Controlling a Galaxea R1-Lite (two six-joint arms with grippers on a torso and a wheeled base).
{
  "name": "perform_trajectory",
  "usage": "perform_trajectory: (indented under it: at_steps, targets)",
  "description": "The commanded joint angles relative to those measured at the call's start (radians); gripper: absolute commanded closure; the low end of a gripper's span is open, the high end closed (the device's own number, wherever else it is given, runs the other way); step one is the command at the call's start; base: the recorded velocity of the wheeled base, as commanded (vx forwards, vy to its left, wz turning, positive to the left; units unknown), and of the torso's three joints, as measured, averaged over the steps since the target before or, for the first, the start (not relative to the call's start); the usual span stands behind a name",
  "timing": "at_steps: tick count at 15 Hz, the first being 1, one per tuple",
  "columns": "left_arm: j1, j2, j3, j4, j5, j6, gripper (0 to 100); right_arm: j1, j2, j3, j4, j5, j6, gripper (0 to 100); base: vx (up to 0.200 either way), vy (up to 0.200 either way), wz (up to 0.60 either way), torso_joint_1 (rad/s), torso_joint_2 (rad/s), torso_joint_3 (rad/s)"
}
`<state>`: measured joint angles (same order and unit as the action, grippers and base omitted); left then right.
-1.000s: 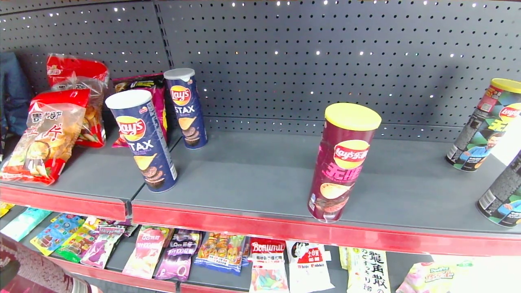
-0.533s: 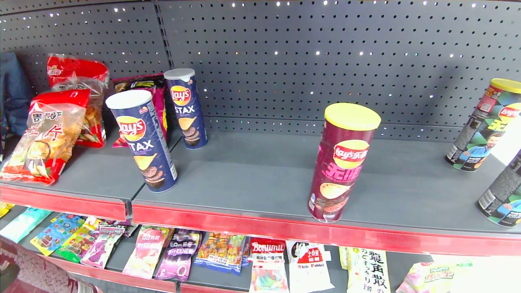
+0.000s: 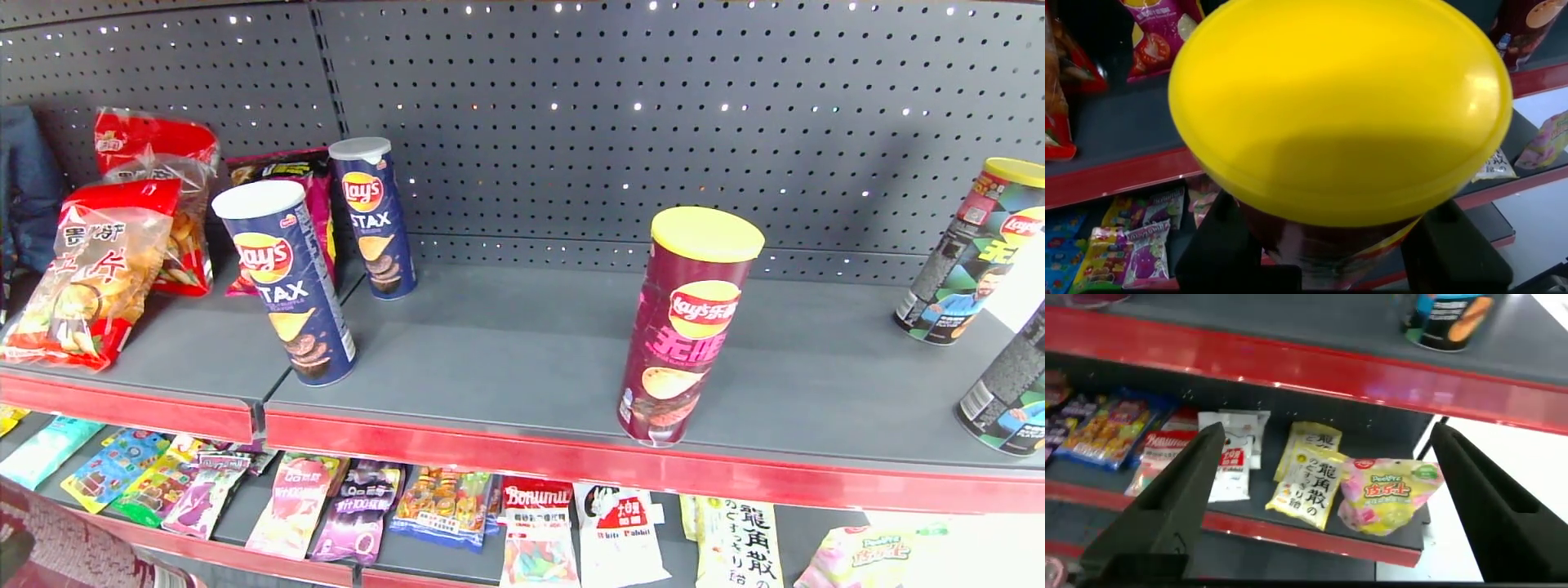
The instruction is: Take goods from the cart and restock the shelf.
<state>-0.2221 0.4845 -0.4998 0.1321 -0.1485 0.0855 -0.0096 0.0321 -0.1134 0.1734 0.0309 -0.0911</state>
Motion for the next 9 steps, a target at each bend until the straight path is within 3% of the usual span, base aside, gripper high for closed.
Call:
perform_trajectory:
  at_steps: [1, 2, 4, 6, 9]
  targets:
    - [0.0, -0.015, 0.0, 0.0, -0.002, 0.0, 100, 0.005, -0.031, 0.02, -0.014, -0.062, 0.048, 0, 0.0, 0.0, 0.0, 0.0, 0.0, 0.0]
    - [0.0, -0.026, 0.003, 0.0, -0.003, 0.0, 100, 0.007, -0.032, 0.038, -0.058, -0.146, 0.085, 0, 0.0, 0.0, 0.0, 0.0, 0.0, 0.0]
    - [0.0, -0.05, 0.006, 0.001, -0.006, 0.0, 100, 0.008, -0.032, 0.049, -0.072, -0.092, 0.083, 0, 0.0, 0.0, 0.0, 0.0, 0.0, 0.0]
    - [-0.002, -0.069, 0.007, 0.003, -0.006, 0.0, 100, 0.008, -0.032, 0.112, -0.186, -0.058, 0.091, 0, 0.0, 0.0, 0.0, 0.0, 0.0, 0.0]
    - [0.0, -0.081, 0.01, 0.004, -0.005, -0.001, 100, 0.01, -0.032, 0.112, -0.167, -0.028, 0.08, 0, 0.0, 0.0, 0.0, 0.0, 0.0, 0.0]
